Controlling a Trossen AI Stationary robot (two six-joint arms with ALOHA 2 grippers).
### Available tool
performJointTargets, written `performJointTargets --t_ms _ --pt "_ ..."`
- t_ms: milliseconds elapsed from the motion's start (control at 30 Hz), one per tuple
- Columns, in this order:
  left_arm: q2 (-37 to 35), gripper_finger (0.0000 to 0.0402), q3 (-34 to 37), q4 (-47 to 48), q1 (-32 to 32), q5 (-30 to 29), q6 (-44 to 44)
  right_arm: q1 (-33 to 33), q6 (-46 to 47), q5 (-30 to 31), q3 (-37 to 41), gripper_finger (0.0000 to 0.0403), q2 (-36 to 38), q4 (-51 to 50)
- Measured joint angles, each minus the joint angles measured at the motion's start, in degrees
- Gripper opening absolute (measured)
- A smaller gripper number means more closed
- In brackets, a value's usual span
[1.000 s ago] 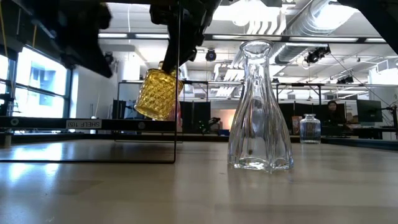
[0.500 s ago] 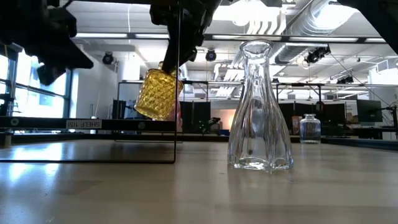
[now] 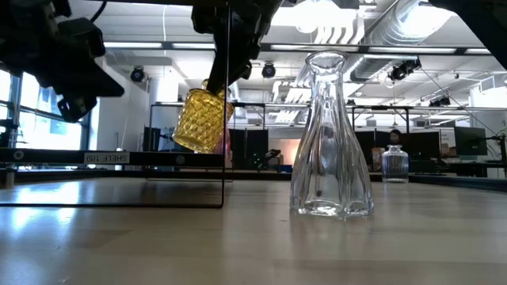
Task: Sort vases onto shelf
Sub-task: Put the top right yellow vase on the shelf
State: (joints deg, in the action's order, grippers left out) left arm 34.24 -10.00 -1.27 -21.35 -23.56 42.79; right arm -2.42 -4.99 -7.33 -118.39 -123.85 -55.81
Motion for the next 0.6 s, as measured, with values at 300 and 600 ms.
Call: performJointTargets --t_ms 300,600 --pt "10.2 0.0000 -0.1 -12.8 6.7 6.5 -3.5 -0.3 -0.2 -0.3 0.0 0.0035 0.0 0.5" --pt "22.6 0.0000 -0.1 -23.3 11.7 14.6 -3.9 -0.3 -0.4 -0.4 0.0 0.0035 0.0 0.5"
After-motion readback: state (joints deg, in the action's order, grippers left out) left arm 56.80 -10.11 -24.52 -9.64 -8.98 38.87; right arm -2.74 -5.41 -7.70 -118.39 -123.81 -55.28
